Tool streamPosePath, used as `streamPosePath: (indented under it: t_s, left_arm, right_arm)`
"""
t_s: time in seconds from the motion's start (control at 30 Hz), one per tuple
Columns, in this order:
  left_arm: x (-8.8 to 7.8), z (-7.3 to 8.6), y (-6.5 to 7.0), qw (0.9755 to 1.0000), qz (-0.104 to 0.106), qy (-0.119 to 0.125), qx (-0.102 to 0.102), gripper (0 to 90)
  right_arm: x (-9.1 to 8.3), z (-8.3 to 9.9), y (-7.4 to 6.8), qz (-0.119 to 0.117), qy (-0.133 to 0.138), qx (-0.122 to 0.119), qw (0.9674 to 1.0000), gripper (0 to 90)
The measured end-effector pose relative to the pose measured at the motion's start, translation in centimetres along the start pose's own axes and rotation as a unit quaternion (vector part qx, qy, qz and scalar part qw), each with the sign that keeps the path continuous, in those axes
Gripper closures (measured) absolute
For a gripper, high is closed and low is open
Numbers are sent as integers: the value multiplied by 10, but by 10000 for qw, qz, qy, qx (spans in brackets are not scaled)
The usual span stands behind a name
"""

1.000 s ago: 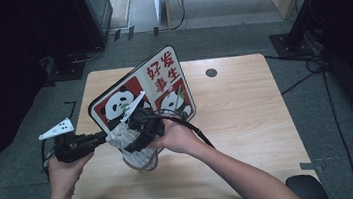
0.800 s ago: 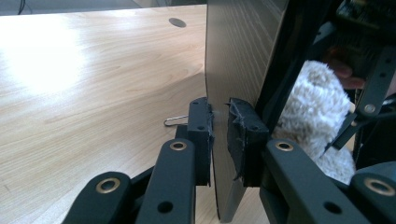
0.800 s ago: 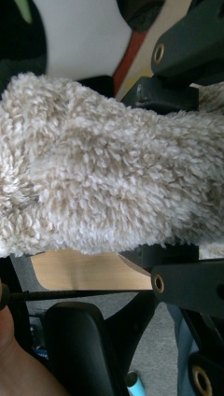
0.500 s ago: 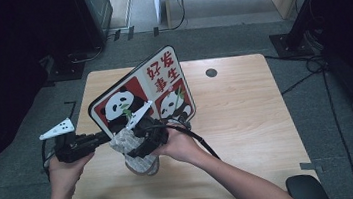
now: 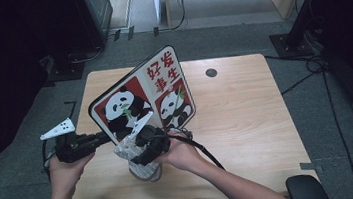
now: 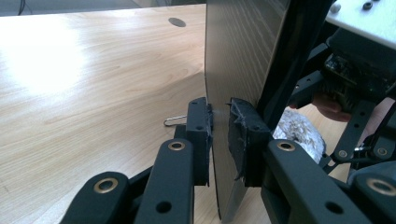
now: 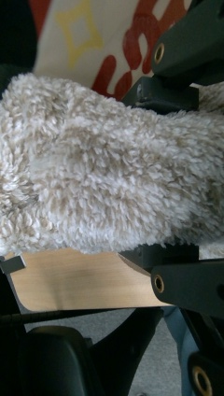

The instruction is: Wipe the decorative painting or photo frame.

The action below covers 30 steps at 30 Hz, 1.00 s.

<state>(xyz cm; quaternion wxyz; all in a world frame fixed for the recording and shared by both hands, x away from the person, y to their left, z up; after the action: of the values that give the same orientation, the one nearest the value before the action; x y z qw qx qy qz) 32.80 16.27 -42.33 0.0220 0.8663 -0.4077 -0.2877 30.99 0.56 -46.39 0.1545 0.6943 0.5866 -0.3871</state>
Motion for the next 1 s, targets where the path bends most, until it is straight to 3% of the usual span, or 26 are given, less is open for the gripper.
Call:
streamPosePath:
  t_s: [0.3,0.47,1.0]
  left_arm:
    - [1,0,0,10000,17,-7,6,782]
    - [2,1,1,10000,14,-22,14,780]
    - [2,1,0,10000,10,4,55,775]
  right_arm:
    - [7,12,-1,116,10,73,9999,447]
    - [12,23,1,44,-60,189,9998,446]
    - [24,43,2,-121,-1,238,9996,446]
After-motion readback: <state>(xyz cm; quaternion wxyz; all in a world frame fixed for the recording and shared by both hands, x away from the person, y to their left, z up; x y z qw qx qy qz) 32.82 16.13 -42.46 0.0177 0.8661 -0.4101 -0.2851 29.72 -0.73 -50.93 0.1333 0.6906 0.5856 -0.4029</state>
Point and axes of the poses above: each handheld gripper's, and its own axes: x roughly forward along the jaws, z roughly out of its underside, y roughly to its right, the point moved 7 cm from there along x, roughly forward along the jaws, and after that the axes turned 6 degrees about -z, right-handed, at the moved point
